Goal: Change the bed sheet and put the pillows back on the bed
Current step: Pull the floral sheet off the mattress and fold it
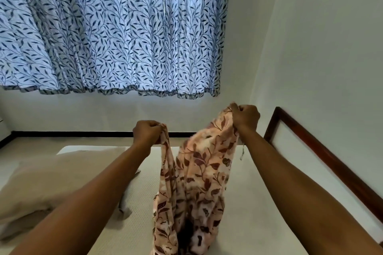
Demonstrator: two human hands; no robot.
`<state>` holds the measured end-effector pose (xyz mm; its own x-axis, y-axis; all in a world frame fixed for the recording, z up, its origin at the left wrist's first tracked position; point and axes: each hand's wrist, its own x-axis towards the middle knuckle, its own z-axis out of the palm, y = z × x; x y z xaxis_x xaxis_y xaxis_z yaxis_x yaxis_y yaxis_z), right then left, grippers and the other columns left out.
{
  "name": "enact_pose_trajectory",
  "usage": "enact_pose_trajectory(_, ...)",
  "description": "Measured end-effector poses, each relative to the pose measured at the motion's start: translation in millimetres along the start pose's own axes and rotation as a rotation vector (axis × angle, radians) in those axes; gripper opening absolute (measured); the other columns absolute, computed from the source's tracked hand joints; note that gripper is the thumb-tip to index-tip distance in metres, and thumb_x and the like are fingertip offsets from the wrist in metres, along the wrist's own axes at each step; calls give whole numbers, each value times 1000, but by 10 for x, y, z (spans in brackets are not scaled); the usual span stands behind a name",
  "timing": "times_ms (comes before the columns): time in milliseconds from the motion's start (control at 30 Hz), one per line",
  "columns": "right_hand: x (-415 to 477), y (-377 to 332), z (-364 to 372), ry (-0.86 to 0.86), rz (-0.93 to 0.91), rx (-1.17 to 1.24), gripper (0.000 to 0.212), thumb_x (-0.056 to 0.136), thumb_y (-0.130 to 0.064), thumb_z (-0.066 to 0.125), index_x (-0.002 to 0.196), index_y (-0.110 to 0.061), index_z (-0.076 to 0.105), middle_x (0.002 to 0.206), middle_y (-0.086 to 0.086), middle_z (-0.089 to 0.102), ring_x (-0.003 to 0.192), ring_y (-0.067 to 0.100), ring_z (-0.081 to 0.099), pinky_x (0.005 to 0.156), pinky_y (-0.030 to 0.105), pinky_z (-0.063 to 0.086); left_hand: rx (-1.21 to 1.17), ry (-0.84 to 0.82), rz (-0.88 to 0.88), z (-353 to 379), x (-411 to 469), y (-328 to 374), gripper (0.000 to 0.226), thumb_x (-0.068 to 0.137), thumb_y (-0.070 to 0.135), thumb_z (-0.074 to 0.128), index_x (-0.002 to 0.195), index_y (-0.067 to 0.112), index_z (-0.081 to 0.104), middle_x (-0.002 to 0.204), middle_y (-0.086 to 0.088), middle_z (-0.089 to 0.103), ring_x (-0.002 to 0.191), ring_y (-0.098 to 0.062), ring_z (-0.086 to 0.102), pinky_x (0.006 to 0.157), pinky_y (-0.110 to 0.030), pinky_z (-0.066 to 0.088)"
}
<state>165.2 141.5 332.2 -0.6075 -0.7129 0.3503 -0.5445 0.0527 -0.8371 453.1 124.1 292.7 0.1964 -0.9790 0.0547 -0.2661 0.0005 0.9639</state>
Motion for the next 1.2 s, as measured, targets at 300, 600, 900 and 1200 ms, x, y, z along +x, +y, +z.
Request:
enact_pose_trajectory(300,-338,299,185,-186,135,149,20,85,-24,79,88,-5,79,81,3,72,76,19,68,72,34,56,-93,-66,-113,22,-197,-169,21,89,19,77,80,1,73,80,-21,74,70,-31,75,61,-38,63)
enact_pose_trajectory(600,-993,186,291,-676,82,358,27,98,-30,67,95,-6,78,88,11,78,76,22,75,63,34,62,-139,-295,-173,186,-530,-167,24,100,23,60,95,1,69,78,-15,67,63,-24,66,61,-36,60)
enact_pose_trajectory(900,-1110,208,319,-582,85,374,13,89,-10,76,97,-1,76,86,12,77,73,23,76,60,32,61,-52,-322,-16,156,-635,-187,21,101,19,59,97,4,72,83,-18,74,73,-30,75,70,-42,64)
enact_pose_trajectory(1200,-1236,208,465,-534,-117,230,13,89,-13,77,100,-8,78,86,3,77,74,13,75,63,35,64,47,-386,147,101,-688,-242,23,101,21,59,88,7,72,79,-11,74,74,-23,75,69,-35,62)
